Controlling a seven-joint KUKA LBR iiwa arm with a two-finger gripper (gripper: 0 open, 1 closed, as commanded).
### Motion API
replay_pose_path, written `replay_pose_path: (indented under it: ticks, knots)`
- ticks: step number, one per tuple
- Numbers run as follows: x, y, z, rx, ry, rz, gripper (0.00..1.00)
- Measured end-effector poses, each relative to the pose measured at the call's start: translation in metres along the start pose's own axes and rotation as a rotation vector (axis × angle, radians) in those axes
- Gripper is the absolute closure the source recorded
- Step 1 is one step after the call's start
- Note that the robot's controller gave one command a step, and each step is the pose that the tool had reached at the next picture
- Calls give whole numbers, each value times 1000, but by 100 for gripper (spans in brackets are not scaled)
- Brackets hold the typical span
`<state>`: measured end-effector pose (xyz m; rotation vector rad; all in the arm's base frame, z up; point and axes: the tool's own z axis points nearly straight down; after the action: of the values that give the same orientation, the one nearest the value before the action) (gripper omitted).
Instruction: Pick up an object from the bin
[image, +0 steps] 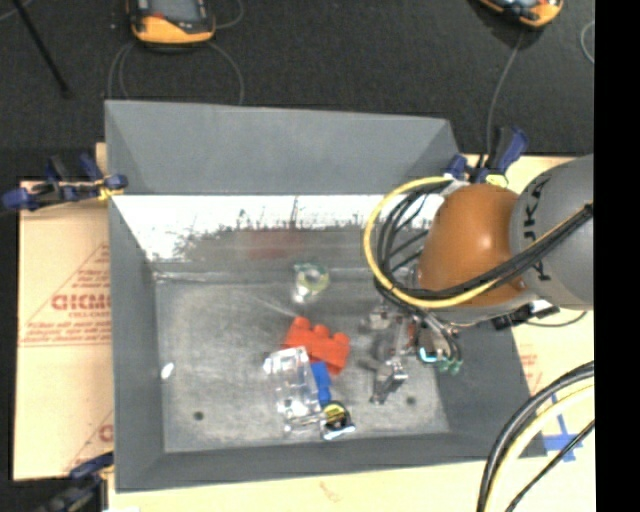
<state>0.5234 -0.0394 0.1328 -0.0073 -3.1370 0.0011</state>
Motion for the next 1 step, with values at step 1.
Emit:
replay_pose_path:
  ticks: [1]
  knots:
    - [-69,20,61,2,-8,-134,0]
